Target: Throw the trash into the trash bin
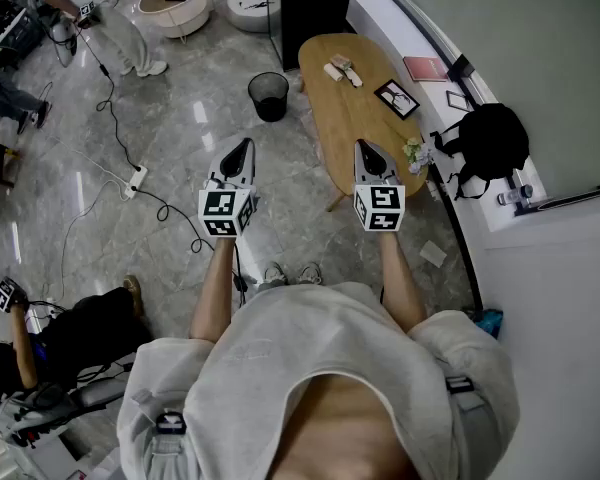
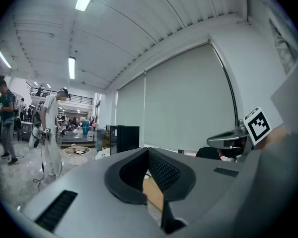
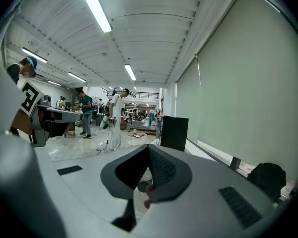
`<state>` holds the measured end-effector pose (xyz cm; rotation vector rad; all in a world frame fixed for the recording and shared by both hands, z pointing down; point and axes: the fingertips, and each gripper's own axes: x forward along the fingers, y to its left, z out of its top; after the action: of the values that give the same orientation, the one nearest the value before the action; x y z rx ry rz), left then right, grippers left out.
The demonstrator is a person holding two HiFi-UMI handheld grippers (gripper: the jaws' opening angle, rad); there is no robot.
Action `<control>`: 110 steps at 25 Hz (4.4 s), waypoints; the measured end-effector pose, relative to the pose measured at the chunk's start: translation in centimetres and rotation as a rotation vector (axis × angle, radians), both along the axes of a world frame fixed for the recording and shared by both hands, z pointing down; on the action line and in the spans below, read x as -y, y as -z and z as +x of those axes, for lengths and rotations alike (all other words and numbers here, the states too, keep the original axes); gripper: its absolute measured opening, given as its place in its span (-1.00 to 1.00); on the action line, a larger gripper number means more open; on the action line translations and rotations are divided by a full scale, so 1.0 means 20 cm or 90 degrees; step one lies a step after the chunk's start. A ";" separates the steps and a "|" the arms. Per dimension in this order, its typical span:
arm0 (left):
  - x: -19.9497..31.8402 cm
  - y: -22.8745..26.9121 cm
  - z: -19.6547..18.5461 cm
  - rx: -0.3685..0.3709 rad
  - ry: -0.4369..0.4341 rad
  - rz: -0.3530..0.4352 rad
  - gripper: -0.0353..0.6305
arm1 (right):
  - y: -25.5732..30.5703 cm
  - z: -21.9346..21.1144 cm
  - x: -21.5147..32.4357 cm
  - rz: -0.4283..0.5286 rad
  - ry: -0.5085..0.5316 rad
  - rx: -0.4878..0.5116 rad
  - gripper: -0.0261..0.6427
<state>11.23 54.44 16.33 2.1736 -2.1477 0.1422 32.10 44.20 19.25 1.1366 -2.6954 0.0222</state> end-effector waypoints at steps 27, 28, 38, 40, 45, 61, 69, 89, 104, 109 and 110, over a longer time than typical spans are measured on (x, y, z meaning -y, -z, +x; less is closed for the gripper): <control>0.06 -0.14 0.03 -0.017 0.036 -0.020 -0.84 | -0.09 -0.03 0.10 -0.012 0.049 0.019 -0.84; 0.08 -0.14 0.02 -0.019 0.038 -0.021 -0.84 | -0.09 -0.04 0.12 -0.014 0.049 0.018 -0.84; 0.47 -0.21 -0.18 -0.034 0.020 -0.011 -0.84 | -0.14 -0.21 0.46 -0.019 0.038 0.018 -0.84; 0.59 -0.21 -0.26 -0.037 0.016 -0.009 -0.84 | -0.14 -0.28 0.57 -0.018 0.031 0.014 -0.84; 0.88 -0.18 -0.49 -0.044 0.004 -0.003 -0.84 | -0.09 -0.50 0.85 -0.014 0.020 0.003 -0.84; 1.50 -0.17 -1.12 -0.050 -0.039 -0.007 -0.84 | -0.09 -1.03 1.41 -0.021 -0.027 -0.011 -0.84; 1.59 -0.26 -1.17 -0.064 -0.058 -0.026 -0.84 | -0.18 -1.06 1.44 -0.044 -0.044 -0.025 -0.84; 2.40 -0.41 -1.27 -0.059 -0.047 -0.089 -0.84 | -0.39 -1.24 2.29 -0.099 -0.012 -0.009 -0.84; 2.98 -0.46 -1.34 -0.049 0.011 -0.119 -0.84 | -0.49 -1.37 2.99 -0.125 0.040 0.009 -0.84; 3.02 -0.53 -1.37 -0.051 0.008 -0.141 -0.84 | -0.58 -1.41 3.00 -0.155 0.045 -0.002 -0.83; 3.02 -0.54 -1.37 -0.055 0.007 -0.142 -0.84 | -0.60 -1.41 3.00 -0.160 0.044 -0.006 -0.84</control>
<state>-16.15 -6.03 27.17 2.0071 -1.9913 0.2689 3.90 -15.83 31.23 0.9653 -2.6284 0.3339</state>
